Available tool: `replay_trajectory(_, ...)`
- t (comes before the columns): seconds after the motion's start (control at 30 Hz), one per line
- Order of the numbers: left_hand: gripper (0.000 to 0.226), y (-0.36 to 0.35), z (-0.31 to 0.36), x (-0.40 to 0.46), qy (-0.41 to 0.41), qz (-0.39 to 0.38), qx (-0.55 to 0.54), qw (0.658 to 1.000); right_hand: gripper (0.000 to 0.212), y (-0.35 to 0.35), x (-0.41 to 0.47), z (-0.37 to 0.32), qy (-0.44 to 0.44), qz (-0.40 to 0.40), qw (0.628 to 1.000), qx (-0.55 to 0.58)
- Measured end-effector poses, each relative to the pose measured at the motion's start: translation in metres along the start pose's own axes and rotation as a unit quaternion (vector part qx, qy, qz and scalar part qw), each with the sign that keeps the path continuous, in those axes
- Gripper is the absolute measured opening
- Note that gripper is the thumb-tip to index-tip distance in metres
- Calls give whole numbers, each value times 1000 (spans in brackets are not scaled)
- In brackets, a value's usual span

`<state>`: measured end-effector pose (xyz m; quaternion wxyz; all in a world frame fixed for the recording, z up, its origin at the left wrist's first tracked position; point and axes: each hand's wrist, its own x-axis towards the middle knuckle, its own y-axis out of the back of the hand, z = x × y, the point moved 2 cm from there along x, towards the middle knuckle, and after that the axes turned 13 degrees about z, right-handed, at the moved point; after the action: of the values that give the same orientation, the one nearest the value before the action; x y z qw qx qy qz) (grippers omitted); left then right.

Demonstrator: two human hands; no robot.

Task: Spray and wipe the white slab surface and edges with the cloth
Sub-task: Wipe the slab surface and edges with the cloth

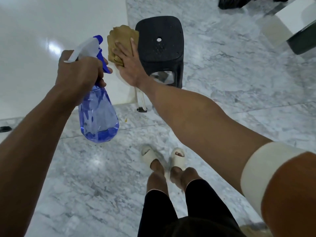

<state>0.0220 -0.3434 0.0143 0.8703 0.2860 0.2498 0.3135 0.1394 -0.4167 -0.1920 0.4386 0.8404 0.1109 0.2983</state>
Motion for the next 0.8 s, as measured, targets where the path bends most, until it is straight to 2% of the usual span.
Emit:
replay_trajectory(0.17,33,7,-13,-23,-9,-24,15,1000,50,4,-35,-20,-11,-41,999,6)
replay_trajectory(0.27,39,12,-18,-30,-14,-36,24,999,55,6,-55,-31,-10,-104,994,11)
replay_trajectory(0.33,44,19,-21,-39,-22,-46,21,998,49,12,-73,-42,-13,-66,998,14)
replay_trajectory(0.43,44,32,-26,-57,-28,-68,25,997,44,19,-101,-51,-21,35,999,15)
replay_trajectory(0.5,42,39,-33,-69,-40,-79,22,996,44,24,-116,-61,-15,35,999,32)
replay_trajectory(0.67,38,52,-49,-96,-58,-92,30,994,49,37,-144,-88,-77,33,992,90)
replay_trajectory(0.8,35,57,-56,-112,-73,-94,34,992,54,38,-155,-89,-89,-11,993,77)
